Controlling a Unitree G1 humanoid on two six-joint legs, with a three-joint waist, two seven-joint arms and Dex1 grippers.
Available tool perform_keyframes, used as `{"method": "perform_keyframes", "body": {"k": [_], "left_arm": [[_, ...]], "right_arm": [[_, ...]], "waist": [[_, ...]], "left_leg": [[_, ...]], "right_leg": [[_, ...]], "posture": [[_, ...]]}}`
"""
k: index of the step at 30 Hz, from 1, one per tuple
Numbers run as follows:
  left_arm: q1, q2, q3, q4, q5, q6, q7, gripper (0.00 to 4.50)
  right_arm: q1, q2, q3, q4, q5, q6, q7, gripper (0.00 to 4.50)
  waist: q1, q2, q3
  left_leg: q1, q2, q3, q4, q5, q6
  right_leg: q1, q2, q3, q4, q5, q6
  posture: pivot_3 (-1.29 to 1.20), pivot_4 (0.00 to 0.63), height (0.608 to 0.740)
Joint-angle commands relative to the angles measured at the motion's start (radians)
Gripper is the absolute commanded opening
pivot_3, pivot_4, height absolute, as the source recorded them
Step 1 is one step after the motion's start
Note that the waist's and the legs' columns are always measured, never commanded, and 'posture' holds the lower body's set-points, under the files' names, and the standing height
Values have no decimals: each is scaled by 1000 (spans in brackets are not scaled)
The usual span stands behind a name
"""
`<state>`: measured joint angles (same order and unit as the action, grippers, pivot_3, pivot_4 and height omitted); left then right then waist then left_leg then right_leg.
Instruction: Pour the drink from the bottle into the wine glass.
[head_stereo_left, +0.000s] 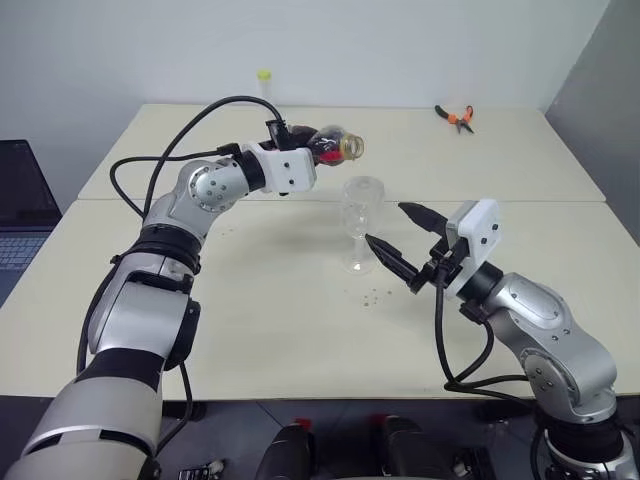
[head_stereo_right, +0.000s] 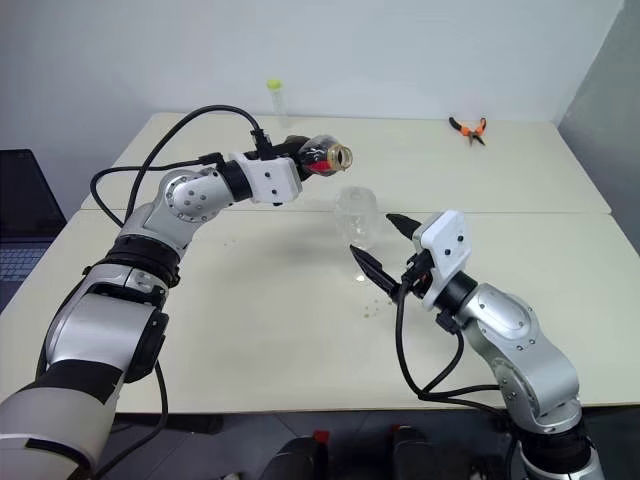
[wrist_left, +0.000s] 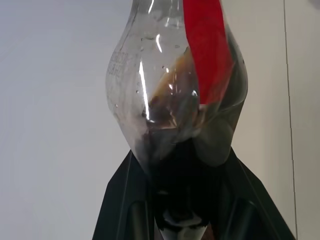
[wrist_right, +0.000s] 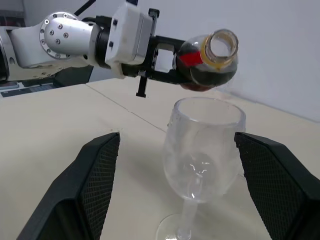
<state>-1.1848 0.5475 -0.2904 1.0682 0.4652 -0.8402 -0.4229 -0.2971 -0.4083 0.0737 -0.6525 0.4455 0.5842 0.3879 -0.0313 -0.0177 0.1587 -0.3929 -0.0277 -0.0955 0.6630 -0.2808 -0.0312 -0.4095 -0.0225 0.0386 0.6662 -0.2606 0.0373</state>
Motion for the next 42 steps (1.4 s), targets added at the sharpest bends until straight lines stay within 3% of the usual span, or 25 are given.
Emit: {"method": "perform_keyframes", "body": {"k": [1,42], "left_arm": [[-63,23,-7,-9,35,-33,82,915],[-124,79,-138,-42,308,-98,416,792]], "right_arm": [[-23,10,4,-7,-17,-2,-12,3939],[-34,55,27,42,-92,-17,-17,3939]], "waist": [[0,0,0],[-1,0,0]], "left_leg": [[0,0,0,0,0,0],[-6,-1,7,2,0,0]], "right_leg": [[0,0,0,0,0,0],[-12,-1,4,11,0,0]], "posture": [[0,150,740],[0,150,740]]}}
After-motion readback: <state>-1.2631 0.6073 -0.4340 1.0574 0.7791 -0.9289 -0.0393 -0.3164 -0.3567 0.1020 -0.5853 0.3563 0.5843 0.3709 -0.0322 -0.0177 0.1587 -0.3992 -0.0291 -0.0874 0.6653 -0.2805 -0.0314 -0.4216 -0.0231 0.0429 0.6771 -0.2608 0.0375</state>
